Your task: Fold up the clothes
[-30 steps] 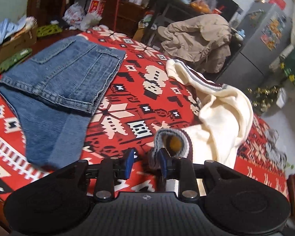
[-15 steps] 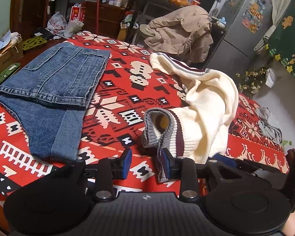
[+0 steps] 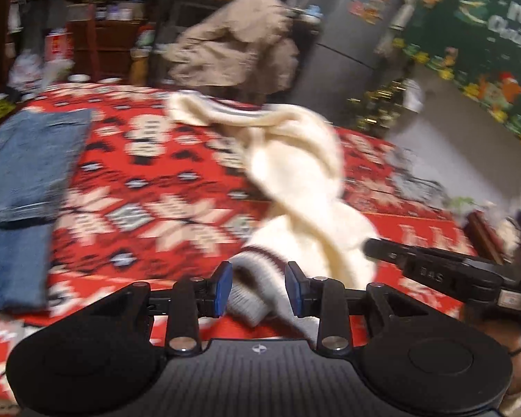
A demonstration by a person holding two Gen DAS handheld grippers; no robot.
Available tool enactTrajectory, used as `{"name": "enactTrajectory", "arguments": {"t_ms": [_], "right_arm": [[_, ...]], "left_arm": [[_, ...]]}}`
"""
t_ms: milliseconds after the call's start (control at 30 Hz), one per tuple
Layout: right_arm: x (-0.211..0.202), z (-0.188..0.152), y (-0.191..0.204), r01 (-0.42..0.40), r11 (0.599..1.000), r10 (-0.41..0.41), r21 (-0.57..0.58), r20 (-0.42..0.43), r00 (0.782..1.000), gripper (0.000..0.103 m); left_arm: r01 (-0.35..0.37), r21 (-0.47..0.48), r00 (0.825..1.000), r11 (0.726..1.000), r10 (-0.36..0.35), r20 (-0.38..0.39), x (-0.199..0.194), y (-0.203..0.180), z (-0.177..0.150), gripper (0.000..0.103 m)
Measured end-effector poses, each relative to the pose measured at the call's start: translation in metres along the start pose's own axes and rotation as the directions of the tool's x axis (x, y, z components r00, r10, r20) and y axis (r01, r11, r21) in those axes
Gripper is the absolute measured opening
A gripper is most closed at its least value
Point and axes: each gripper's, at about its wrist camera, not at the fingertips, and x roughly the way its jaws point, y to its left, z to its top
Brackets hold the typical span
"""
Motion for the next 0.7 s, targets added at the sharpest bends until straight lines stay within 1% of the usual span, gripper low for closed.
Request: {"name": "enactTrajectory", "arguments": {"t_ms": [133, 200, 267, 367, 433, 467, 500, 600, 700], "right_arm": [[-0.017, -0.001, -0.028, -0.004, 0.999, 0.004, 0.046, 0.017, 1.0, 0.006], [-0.021, -0.003, -0.036, -0.007, 0.998, 0.006, 0.062, 0.017, 1.0, 0.006], [-0.023, -0.007, -0.042, -0.01, 0.997, 0.008, 0.073, 0.018, 1.0, 0.006], [-0.025, -0.01, -0.045, -0.017, 0.996, 0.015, 0.089, 0.019, 1.0, 0.006], [-0.025, -0.011, -0.047, -0.023, 0.995, 0.021, 0.097, 0.02, 1.0, 0.006], [-0.025, -0.011, -0.046, -0.024, 0.995, 0.022, 0.098, 0.02, 1.0, 0.006], [-0.026, -0.011, -0.045, -0.024, 0.995, 0.022, 0.098, 0.021, 1.0, 0.006], [-0.029, -0.011, -0.047, -0.01, 0.995, 0.007, 0.095, 0.03, 1.0, 0.006], [-0.036, -0.01, -0.06, 0.028, 0.993, -0.033, 0.112, 0.042, 0.999, 0.006]], "left_arm": [[0.105, 0.02, 0.994, 0.994, -0.104, -0.045, 0.021, -0.025, 0.002, 0.033], [0.157, 0.028, 0.986, 0.987, -0.155, -0.068, 0.032, -0.037, 0.004, 0.029], [0.194, 0.007, 0.976, 0.981, -0.193, -0.102, 0.047, -0.046, 0.005, 0.029], [0.183, -0.029, 0.973, 0.983, -0.186, -0.134, 0.068, -0.054, 0.008, 0.029], [0.152, -0.042, 0.977, 0.987, -0.157, -0.146, 0.078, -0.058, 0.011, 0.028], [0.119, -0.033, 0.983, 0.992, -0.122, -0.138, 0.08, -0.061, 0.012, 0.013], [0.09, -0.027, 0.987, 0.996, -0.092, -0.131, 0.081, -0.063, 0.013, 0.004], [0.051, -0.021, 0.993, 0.998, -0.053, -0.105, 0.074, -0.06, 0.018, 0.004], [-0.004, 0.014, 1.0, 1.0, 0.004, -0.029, 0.043, -0.051, 0.025, 0.004]]}}
